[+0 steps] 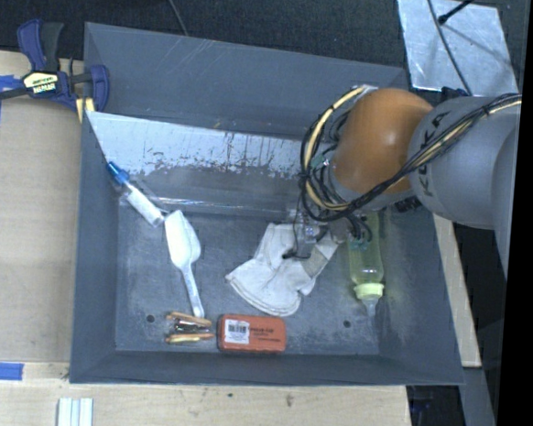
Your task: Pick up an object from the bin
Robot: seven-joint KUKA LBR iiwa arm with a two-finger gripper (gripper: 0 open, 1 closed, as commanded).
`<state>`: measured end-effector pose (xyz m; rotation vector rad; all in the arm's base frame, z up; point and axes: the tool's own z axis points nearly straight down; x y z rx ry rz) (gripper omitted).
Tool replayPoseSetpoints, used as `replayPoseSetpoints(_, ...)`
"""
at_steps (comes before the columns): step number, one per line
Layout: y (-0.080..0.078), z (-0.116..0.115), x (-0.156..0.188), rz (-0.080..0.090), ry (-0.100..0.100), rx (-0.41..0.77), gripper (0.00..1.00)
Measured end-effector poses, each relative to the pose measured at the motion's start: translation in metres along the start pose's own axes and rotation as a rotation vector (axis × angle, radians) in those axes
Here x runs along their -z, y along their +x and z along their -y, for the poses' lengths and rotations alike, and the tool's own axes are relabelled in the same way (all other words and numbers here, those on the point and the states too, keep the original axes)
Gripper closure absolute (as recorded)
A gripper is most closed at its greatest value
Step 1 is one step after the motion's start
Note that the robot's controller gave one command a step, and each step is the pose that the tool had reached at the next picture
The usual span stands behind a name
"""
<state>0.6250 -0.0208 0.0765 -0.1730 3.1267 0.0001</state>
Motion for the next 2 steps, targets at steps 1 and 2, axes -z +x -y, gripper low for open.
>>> replayPoseSetpoints(1, 0.000, 0.000, 0.000, 0.000, 0.000, 0.000, 1.00)
replayPoseSetpoints(2, 0.024, 0.018, 0.180, 0.000, 0.002, -0.073, 1.00)
